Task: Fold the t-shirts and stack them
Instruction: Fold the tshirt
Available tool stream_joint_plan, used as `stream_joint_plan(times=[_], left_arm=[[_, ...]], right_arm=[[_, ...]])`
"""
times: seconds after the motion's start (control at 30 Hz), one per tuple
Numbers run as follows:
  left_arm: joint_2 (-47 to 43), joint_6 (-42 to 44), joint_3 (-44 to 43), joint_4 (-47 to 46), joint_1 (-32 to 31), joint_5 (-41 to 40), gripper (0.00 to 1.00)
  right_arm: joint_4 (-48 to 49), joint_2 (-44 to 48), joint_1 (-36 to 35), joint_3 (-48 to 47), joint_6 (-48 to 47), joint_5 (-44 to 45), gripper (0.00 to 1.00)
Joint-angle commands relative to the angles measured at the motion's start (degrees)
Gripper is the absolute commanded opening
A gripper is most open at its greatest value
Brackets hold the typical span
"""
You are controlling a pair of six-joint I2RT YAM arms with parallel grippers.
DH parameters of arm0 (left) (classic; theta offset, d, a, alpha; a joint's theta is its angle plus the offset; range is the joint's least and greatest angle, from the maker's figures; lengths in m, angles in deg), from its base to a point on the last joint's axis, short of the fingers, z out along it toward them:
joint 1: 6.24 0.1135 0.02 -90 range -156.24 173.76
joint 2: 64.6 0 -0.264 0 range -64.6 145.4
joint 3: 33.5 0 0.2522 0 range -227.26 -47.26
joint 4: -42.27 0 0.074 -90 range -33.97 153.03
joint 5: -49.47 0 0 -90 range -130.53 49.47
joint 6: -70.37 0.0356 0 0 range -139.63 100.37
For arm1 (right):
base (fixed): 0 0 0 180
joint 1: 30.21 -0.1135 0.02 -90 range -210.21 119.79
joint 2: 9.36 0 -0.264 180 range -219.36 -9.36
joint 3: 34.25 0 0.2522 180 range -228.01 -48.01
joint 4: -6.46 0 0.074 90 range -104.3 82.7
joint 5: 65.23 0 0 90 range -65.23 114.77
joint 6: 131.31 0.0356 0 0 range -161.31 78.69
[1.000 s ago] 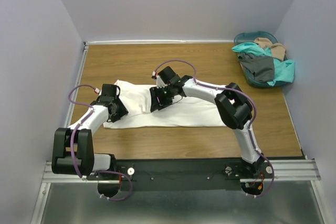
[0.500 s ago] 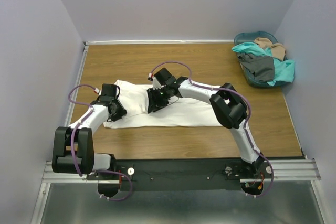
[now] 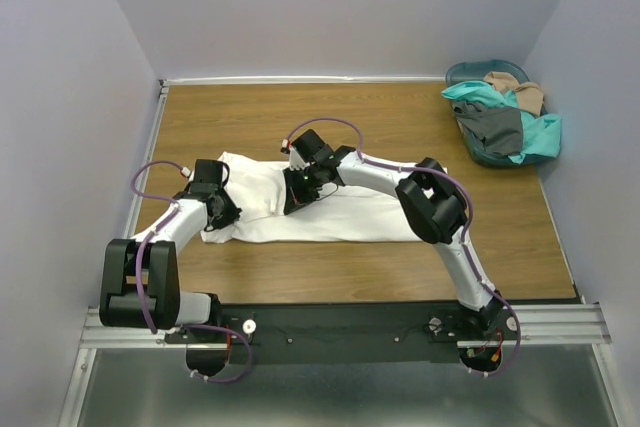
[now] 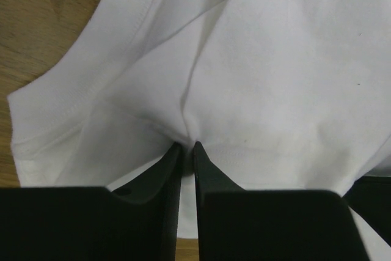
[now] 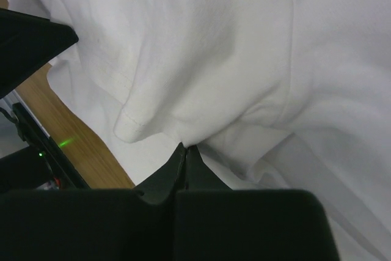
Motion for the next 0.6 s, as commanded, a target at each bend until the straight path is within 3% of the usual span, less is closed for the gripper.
stream_joint_plan(times=[0.0,0.23,0.57], left_arm=[[0.3,0.2,-0.1,2.1,0.1,-0.2,0.23],[-3.6,-0.6,-2.2,6.7,0.1,-1.7,0.28],[-3.8,-1.0,-2.0,6.7,0.1,-1.4,0.24]], right_arm=[[0.0,-1.0,-0.5,-1.8,-0.4,-0.2,0.00],[-0.1,2.1,-0.6,-0.3,-1.0,0.2,0.00],[-0.4,5.2,-0.5,0.7,-1.6,1.7,0.01]])
